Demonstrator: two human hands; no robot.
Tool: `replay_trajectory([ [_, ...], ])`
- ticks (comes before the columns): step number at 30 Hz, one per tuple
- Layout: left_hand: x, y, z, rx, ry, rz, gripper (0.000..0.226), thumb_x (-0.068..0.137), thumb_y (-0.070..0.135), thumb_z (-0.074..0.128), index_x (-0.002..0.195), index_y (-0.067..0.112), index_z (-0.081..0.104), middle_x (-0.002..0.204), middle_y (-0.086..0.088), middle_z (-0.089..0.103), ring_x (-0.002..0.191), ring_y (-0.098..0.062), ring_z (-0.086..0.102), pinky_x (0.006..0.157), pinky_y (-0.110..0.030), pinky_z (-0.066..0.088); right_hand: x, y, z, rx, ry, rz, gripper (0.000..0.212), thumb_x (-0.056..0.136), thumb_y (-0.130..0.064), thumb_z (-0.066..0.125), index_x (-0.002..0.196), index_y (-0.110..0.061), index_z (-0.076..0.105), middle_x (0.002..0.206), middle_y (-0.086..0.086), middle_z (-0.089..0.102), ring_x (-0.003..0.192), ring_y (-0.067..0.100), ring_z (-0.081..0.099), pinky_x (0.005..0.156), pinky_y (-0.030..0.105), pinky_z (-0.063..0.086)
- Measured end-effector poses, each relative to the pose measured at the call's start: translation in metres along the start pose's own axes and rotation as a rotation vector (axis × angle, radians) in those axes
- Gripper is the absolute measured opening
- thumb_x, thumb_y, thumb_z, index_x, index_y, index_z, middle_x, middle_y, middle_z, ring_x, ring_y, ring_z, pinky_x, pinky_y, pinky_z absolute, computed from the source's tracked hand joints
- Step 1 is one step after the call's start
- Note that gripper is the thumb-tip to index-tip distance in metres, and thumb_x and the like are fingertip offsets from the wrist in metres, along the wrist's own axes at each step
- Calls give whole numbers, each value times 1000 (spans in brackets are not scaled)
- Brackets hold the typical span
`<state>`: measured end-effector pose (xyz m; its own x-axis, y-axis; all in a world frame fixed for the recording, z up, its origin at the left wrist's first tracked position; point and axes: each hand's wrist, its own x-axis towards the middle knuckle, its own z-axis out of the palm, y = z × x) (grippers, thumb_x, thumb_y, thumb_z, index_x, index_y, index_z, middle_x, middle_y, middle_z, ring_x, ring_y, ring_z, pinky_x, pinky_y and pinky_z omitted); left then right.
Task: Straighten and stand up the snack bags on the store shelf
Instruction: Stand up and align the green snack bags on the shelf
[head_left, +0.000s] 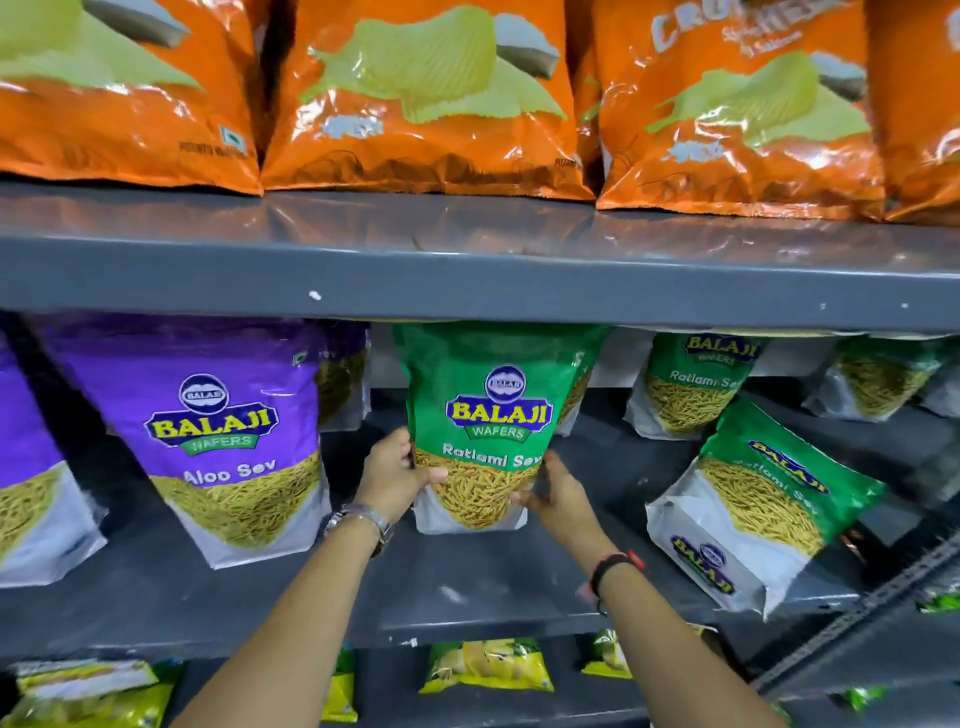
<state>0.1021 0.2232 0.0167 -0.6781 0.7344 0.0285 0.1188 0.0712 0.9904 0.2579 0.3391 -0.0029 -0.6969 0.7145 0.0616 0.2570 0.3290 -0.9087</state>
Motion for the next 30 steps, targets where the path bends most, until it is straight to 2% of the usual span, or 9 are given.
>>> replay_trajectory([
  [3,5,-15,5,-12,10,-14,40,71,-15,60,106,2,54,90,-3,62,94,-23,57,60,-5,52,4,8,3,-67,-2,-5,47,80,5,58,122,2,39,108,5,53,102,16,48,68,10,34],
  [8,-9,-30,-3,442,62,-99,26,73,21,70,86,4,56,84,-8,58,86,-27,61,66,-32,48,-3,14,-16,-77,-6,13,65,79,-4,63,135,-10,30,139,10,43,128,22,40,100,34,40],
  [13,-43,-18,26,565,-446,-579,26,76,39,63,69,21,46,73,1,54,56,-11,50,49,-21,45,-31,25,-80,-57,265,-6,51,82,-3,59,128,-10,40,127,4,48,113,19,47,82,10,40],
  [15,-42,-6,62,565,-654,-524,18,81,39,56,72,25,50,80,5,55,62,-7,52,53,-15,46,-43,32,-113,-48,386,9,43,82,-2,59,123,-7,45,115,3,53,107,23,51,81,11,43],
  [18,-28,24,134,459,-792,-313,11,85,30,54,75,26,50,79,3,53,63,-6,50,49,-10,40,-57,45,-163,-133,523,35,38,81,-1,59,118,-7,49,112,10,60,106,28,56,90,42,48],
  [21,-5,45,205,363,-618,-42,5,83,15,58,87,13,58,75,-6,57,67,-13,53,53,-9,40,-66,69,-202,-207,653,132,39,80,-7,62,118,-4,49,118,16,59,109,32,55,92,45,46],
  [24,22,50,260,362,-397,39,29,79,18,63,102,1,59,106,-20,65,100,-28,60,86,-27,48,-60,131,-229,-89,689,348,82,57,-56,73,117,-6,48,117,25,57,112,40,52,98,55,42],
  [26,37,43,281,398,-486,-21,38,80,23,62,106,-4,57,113,-22,63,101,-21,57,80,-18,47,-58,159,-230,70,647,493,106,40,-81,62,118,-9,48,120,21,57,113,36,52,98,53,44],
  [30,50,33,301,502,-689,-226,77,50,62,64,100,3,64,90,-10,66,82,-12,61,62,-17,43,-66,140,-218,598,392,665,43,79,-36,63,109,-10,47,87,8,56,72,21,53,59,29,45],
])
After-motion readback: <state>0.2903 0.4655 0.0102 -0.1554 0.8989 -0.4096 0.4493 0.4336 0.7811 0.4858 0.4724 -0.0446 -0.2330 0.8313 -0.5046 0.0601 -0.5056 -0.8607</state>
